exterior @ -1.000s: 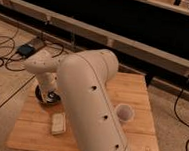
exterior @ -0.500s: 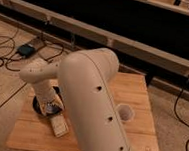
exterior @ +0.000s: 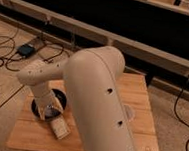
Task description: Push the ceramic bowl across the table
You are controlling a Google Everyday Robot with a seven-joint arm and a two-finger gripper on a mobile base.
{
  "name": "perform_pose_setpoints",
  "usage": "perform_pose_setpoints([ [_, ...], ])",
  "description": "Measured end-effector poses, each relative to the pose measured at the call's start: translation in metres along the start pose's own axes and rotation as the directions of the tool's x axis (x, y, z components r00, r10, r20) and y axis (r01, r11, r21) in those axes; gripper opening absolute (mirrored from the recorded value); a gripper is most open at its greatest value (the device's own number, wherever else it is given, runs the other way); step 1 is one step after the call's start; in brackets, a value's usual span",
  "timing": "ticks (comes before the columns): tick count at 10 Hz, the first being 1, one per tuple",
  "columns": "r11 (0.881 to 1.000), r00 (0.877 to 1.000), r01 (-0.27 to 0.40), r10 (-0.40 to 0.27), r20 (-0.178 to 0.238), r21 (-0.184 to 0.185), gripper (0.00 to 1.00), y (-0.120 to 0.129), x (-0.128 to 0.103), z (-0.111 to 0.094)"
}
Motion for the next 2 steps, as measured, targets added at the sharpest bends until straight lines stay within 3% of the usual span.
perform_pose_setpoints([
  [2, 1.000, 1.000, -0.010, 0.010, 0.003, -0.021, 0.65, -0.0012, 0.0025, -0.0024],
])
